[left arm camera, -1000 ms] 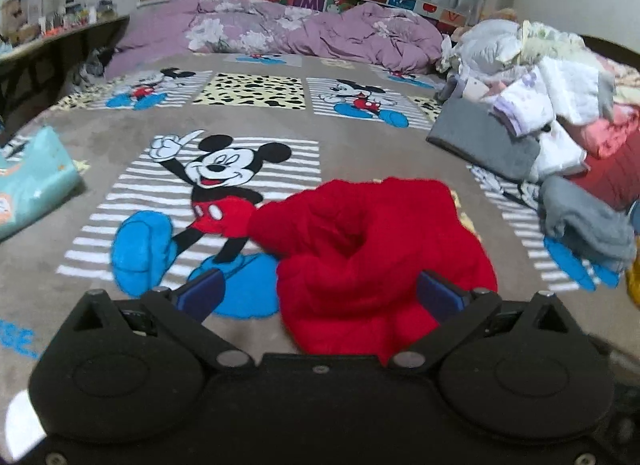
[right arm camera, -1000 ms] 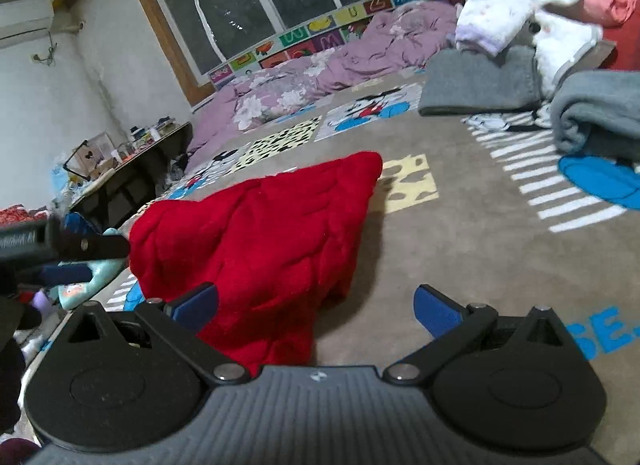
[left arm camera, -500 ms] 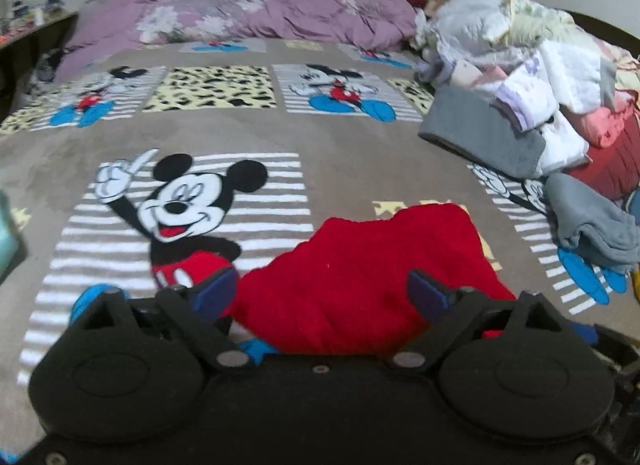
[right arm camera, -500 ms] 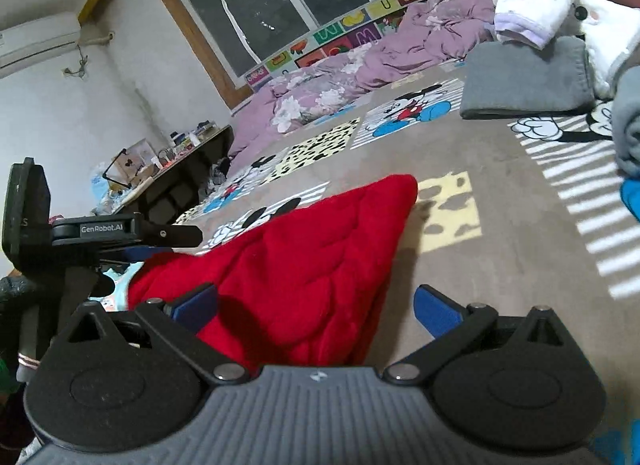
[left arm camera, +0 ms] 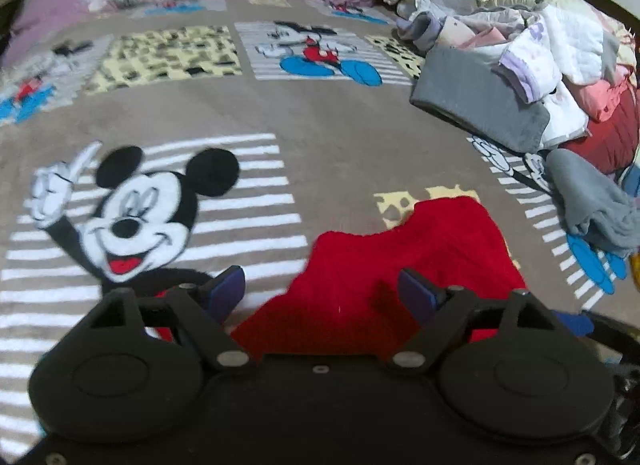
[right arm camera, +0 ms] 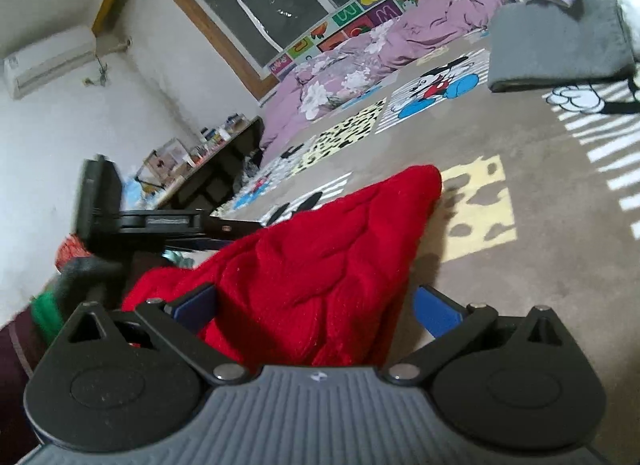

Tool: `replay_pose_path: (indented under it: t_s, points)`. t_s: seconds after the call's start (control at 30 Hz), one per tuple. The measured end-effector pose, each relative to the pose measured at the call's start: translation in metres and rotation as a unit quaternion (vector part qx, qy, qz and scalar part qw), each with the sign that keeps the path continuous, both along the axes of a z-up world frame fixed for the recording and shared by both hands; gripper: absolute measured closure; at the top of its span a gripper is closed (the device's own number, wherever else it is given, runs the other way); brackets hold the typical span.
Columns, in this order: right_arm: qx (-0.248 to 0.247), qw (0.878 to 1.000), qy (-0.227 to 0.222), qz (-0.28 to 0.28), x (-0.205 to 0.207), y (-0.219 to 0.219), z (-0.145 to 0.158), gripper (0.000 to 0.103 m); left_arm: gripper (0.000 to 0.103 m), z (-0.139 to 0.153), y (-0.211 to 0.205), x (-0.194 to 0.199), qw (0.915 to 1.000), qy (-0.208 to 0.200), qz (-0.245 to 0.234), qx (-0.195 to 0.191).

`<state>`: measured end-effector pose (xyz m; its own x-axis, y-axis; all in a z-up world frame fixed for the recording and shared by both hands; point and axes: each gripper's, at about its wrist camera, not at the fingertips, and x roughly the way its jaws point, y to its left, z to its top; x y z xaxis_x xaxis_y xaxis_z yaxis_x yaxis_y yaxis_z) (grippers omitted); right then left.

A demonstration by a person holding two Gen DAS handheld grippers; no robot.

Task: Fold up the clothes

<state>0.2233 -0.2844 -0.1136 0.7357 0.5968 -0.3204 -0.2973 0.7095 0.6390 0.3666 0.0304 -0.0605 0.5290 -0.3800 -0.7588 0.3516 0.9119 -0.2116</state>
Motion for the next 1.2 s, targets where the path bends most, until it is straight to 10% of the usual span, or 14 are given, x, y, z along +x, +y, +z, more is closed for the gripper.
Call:
replay_pose_path:
  t_s: [0.3,0.37,0.6,0.87,1.2]
  points:
    - [0.052,0.998,0.02,-0.014,0.005,-0.02,-0.013,0.0,0.021,-0.027,-0.01,0.035,0.9955,0.076,-0.047,-0.03]
    - [0.058,0.998,0.028,-0.019,0.007,-0.023,-0.017,0.0,0.039,-0.03,-0.01,0.035,0.9937,0.084,-0.055,-0.05]
    - [0.068,0.997,0.026,-0.025,0.005,-0.026,-0.018,0.0,0.087,-0.01,-0.017,0.007,0.9977,0.016,-0.066,-0.005]
    - [0.062,0.998,0.007,-0.031,-0.005,-0.027,-0.012,0.0,0.093,0.038,-0.046,-0.069,0.9853,-0.1,-0.134,0.037]
    - [-0.001,0.993,-0.109,-0.037,-0.064,-0.043,0.041,0.0,0.095,0.057,-0.072,-0.203,0.9472,-0.198,-0.223,0.119]
